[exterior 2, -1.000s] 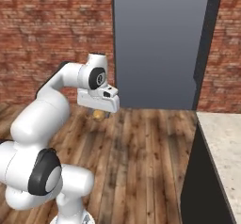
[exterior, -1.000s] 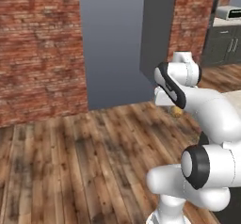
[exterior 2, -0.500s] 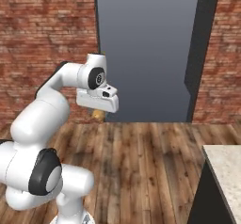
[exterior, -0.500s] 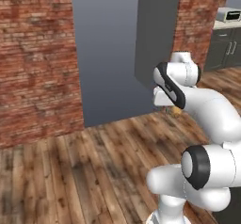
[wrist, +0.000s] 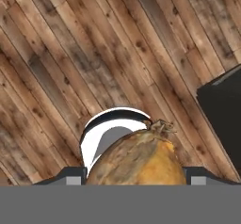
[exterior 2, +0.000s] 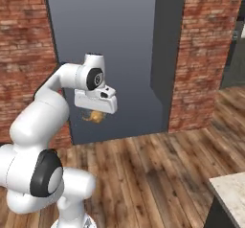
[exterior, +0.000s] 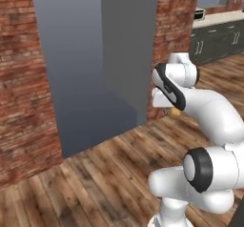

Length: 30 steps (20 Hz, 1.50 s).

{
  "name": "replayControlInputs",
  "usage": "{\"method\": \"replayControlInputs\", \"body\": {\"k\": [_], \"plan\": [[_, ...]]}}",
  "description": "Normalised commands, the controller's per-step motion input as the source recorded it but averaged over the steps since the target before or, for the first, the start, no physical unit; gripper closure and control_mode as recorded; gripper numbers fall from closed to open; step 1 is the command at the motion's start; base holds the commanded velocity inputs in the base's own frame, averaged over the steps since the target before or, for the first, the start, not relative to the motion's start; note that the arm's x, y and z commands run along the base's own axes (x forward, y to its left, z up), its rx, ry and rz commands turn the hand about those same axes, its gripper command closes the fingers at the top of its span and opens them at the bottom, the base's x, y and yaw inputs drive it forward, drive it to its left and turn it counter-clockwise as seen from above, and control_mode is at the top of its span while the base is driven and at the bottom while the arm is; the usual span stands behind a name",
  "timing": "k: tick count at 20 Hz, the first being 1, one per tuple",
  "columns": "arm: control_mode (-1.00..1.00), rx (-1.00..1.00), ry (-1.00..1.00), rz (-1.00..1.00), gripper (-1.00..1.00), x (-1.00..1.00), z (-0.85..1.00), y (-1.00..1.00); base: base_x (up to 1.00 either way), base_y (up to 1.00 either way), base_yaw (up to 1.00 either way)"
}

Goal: Turn on the burner for the pot on the stove. Wait thirty seconds for the pot to heat up. Then add the onion to the pot.

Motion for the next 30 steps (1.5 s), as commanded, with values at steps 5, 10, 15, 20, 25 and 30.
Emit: {"method": "replayControlInputs", "body": {"k": [5, 10, 15, 20, 25, 30], "plan": [[1.00, 0.00, 0.00, 0.00, 1.00, 0.00, 0.00, 0.00, 0.77, 0.29, -0.64], [1.00, 0.00, 0.00, 0.00, 1.00, 0.00, 0.00, 0.00, 0.68, 0.18, -0.71], [1.00, 0.00, 0.00, 0.00, 1.00, 0.00, 0.00, 0.00, 0.95, 0.62, -0.64], [1.00, 0.00, 0.00, 0.00, 1.00, 0.00, 0.00, 0.00, 1.00, 0.75, -0.55], [1.00, 0.00, 0.00, 0.00, 1.00, 0.00, 0.00, 0.00, 1.00, 0.26, -0.42], [1.00, 0.00, 0.00, 0.00, 1.00, 0.00, 0.00, 0.00, 1.00, 0.03, -0.28]]}}
